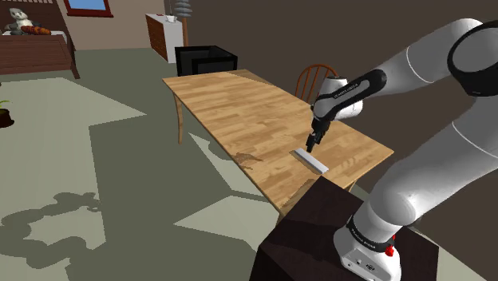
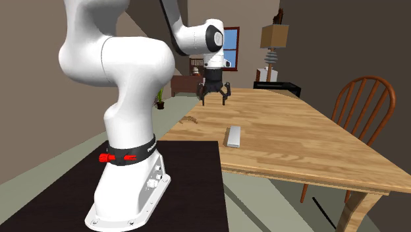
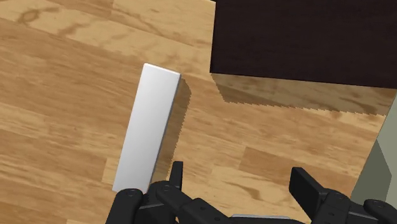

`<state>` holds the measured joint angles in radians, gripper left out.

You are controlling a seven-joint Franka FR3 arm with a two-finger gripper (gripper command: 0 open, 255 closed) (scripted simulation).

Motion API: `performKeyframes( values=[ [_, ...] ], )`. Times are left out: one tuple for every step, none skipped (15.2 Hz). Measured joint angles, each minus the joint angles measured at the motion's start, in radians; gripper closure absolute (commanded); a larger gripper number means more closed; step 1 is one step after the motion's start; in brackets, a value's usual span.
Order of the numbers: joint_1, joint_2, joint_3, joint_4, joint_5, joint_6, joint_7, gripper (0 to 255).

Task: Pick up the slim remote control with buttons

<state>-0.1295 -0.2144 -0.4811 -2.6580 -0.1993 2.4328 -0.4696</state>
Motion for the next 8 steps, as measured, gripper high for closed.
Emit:
performKeyframes(
  values=[
    [0.004, 0.056, -0.022, 0.016, 0.027, 0.041, -0.035, 0],
    [0.005, 0.098, -0.040, 0.026, 0.054, 0.076, -0.070, 0],
    [0.007, 0.150, -0.056, 0.041, 0.092, 0.112, -0.111, 0],
    [0.009, 0.196, -0.063, 0.050, 0.134, 0.148, -0.147, 0],
    [0.007, 0.243, -0.067, 0.065, 0.181, 0.177, -0.189, 0],
    [-0.002, 0.285, -0.068, 0.089, 0.230, 0.193, -0.236, 0],
    [-0.013, 0.329, -0.061, 0.109, 0.282, 0.213, -0.281, 0],
    [-0.030, 0.376, -0.048, 0.129, 0.338, 0.236, -0.330, 0]
  ],
)
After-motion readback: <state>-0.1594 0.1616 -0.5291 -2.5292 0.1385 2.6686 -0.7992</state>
